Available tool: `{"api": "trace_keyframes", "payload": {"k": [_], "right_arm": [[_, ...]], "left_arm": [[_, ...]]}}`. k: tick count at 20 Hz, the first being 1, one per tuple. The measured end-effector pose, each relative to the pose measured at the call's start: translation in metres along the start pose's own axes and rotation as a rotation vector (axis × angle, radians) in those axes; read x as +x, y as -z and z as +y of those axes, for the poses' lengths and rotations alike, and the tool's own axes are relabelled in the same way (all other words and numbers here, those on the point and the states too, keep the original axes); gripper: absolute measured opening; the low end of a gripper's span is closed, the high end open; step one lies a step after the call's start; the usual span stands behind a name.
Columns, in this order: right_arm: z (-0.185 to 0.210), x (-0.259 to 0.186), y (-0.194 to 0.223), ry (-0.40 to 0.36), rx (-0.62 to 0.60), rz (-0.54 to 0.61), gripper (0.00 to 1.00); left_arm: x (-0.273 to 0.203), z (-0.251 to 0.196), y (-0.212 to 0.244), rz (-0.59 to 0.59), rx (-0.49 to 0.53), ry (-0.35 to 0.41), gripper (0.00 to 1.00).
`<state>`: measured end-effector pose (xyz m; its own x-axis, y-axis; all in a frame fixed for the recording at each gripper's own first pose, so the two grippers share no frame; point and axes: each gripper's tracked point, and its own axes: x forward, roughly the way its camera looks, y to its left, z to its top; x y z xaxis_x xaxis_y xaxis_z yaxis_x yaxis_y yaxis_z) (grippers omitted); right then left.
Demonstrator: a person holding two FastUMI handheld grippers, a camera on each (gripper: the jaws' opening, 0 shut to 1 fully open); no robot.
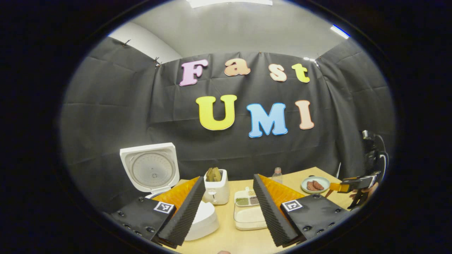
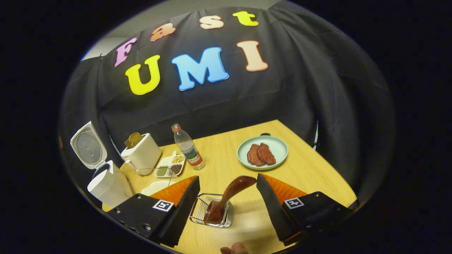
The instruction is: Close the left gripper, press the button to open the rice cooker; take a wooden spoon from the chopstick holder with the right hand, scoop a spoonful of rice and pour it into the rice cooker, then put the wooden spoon back into the chopstick holder.
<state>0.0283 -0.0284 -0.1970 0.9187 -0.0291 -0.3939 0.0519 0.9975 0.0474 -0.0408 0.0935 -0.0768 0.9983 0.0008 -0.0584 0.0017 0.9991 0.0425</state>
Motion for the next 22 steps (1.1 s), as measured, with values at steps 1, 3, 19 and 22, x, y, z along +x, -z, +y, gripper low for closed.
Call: {"api": "trace_keyframes", "payload": {"k": [1, 3, 19, 22], "right_arm": [[0.006, -0.011, -0.017, -0.009, -0.022, -0.048, 0.98], [0.018, -0.03, -0.051, -0.027, -0.062, -0.128, 0.98], [0.12, -0.074, -0.112, -0.147, -0.096, -0.259, 0.98], [0.121, -0.068, -0.105, -0.132, -0.093, -0.235, 0.98]], "left_arm": [[0.003, -0.001, 0.001, 0.003, -0.017, 0.013, 0.92], [0.009, 0.001, 0.002, 0.014, -0.047, 0.038, 0.92], [0.116, 0.236, -0.076, 0.06, -0.242, -0.209, 0.94], [0.144, 0.276, -0.087, 0.048, -0.242, -0.253, 0.92]]}}
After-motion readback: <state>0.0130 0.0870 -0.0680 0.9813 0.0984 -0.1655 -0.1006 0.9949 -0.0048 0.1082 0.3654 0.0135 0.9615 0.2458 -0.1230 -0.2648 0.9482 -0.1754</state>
